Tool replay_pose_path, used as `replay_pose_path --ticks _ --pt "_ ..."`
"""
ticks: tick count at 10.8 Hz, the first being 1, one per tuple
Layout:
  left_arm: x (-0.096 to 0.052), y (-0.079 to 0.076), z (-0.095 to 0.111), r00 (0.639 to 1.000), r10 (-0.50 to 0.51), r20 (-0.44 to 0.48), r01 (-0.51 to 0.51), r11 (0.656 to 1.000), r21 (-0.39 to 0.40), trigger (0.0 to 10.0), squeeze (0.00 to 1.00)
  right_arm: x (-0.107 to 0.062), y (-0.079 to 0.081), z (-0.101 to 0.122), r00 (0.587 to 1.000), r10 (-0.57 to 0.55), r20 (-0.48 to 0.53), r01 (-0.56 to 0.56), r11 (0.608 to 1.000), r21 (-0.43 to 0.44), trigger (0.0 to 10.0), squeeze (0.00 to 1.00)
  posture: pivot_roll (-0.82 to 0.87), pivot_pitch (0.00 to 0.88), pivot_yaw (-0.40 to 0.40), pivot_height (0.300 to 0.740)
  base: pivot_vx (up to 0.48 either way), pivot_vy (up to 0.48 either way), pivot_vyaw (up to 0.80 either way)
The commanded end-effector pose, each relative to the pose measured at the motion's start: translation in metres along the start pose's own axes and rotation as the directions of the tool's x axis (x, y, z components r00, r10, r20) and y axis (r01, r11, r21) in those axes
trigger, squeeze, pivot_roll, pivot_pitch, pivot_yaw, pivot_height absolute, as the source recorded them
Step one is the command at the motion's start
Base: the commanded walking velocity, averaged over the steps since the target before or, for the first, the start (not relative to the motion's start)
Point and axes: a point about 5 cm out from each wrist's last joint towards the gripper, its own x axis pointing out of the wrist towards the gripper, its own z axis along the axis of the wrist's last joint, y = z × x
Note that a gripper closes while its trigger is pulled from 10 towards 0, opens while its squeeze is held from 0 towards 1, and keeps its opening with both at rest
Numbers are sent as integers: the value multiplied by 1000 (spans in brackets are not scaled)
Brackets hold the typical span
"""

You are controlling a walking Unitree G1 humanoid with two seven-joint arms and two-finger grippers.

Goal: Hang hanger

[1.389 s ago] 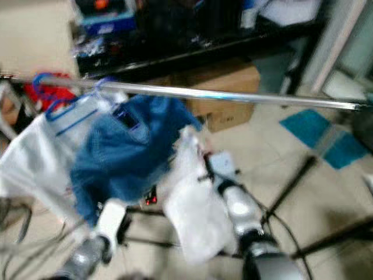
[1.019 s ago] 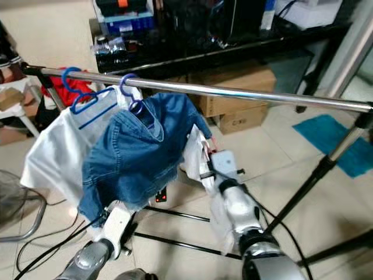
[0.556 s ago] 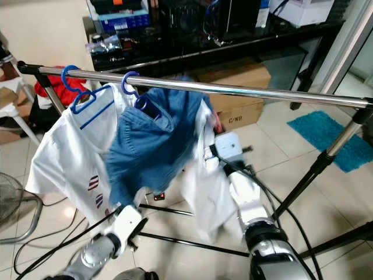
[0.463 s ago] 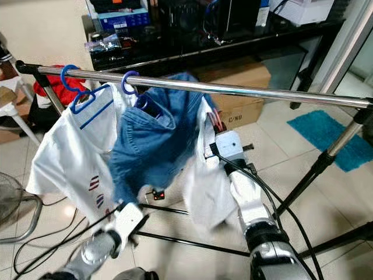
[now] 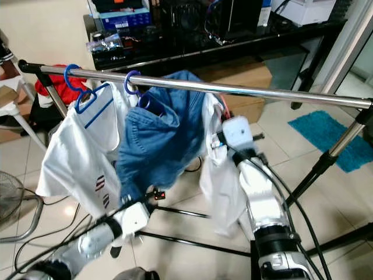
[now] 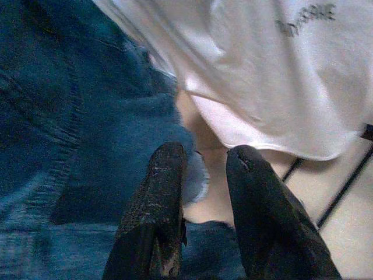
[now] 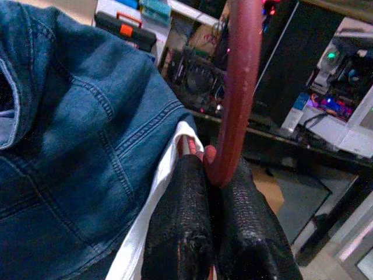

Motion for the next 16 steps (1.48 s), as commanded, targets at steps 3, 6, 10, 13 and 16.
replay_pose_path --ticks 3,6,10,13,16 --pt "7 18 20 989 72 133 -82 994 73 10000 0 9 -3 34 998 20 59 -19 1000 -20 10000 0 -53 0 56 736 0 0 0" --pt "10 20 28 981 68 183 -88 990 108 10000 0 7 -4 43 998 36 47 -36 999 -5 10000 0 -51 0 56 736 0 0 0" --pt "7 14 21 988 35 148 -54 991 123 10000 0 -24 -8 44 989 131 75 -130 991 -13 10000 0 -64 0 65 736 0 0 0" --pt "10 16 24 988 30 155 -52 989 135 10000 0 -17 -14 59 991 104 79 -104 995 -6 10000 0 -81 0 69 736 0 0 0" --pt "14 22 31 982 26 189 -65 977 203 10000 0 -8 3 52 981 183 -67 -180 983 44 10000 0 -57 0 55 736 0 0 0"
